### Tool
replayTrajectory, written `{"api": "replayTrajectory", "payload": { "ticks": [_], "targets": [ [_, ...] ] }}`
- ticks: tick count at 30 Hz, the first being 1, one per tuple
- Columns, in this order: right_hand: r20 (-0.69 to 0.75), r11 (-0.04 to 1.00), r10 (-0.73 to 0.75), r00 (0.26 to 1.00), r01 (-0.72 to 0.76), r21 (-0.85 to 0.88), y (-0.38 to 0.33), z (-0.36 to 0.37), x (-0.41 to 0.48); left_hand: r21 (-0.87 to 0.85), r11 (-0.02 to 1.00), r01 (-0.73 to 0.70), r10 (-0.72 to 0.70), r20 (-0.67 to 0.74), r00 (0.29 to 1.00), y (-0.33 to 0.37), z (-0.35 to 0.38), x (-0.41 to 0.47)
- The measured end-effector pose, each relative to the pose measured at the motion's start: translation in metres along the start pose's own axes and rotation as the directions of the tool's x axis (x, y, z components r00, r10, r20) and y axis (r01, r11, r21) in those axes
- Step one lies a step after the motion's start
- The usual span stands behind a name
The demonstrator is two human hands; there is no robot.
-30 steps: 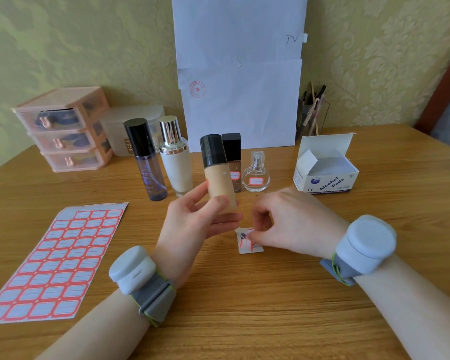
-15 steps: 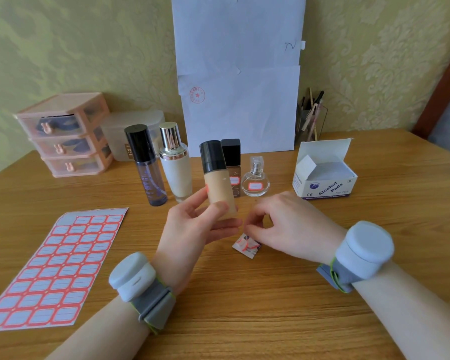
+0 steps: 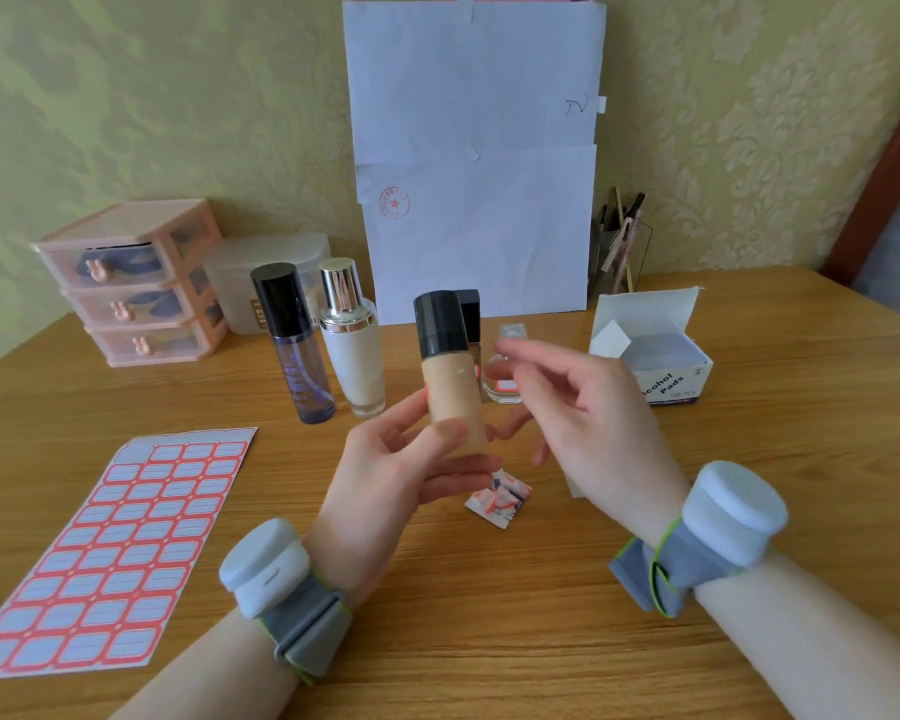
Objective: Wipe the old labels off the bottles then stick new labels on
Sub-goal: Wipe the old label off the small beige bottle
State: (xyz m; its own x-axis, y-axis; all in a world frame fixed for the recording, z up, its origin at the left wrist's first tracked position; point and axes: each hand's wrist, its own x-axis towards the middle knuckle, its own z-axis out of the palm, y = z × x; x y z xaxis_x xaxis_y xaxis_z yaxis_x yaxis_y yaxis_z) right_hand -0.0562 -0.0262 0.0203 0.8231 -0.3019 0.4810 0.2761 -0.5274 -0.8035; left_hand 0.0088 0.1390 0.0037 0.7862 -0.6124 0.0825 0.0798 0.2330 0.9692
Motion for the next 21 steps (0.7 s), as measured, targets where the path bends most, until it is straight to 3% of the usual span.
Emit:
{"api": "replayTrajectory", "payload": {
  "ticks": [7, 21],
  "targets": [
    [0.038, 0.972, 0.062, 0.997, -0.069, 0.223, -0.012, 0.006, -0.005, 0.028, 1.0, 0.008, -0.009, 0.048, 0.999, -0.005, 0.002, -0.001],
    [-0.011, 0.964, 0.046, 0.999, -0.041, 0.264, -0.01, 0.013, -0.007, 0.093, 0.995, -0.046, 0.04, 0.066, 0.997, -0.003, 0.008, -0.007]
  ]
}}
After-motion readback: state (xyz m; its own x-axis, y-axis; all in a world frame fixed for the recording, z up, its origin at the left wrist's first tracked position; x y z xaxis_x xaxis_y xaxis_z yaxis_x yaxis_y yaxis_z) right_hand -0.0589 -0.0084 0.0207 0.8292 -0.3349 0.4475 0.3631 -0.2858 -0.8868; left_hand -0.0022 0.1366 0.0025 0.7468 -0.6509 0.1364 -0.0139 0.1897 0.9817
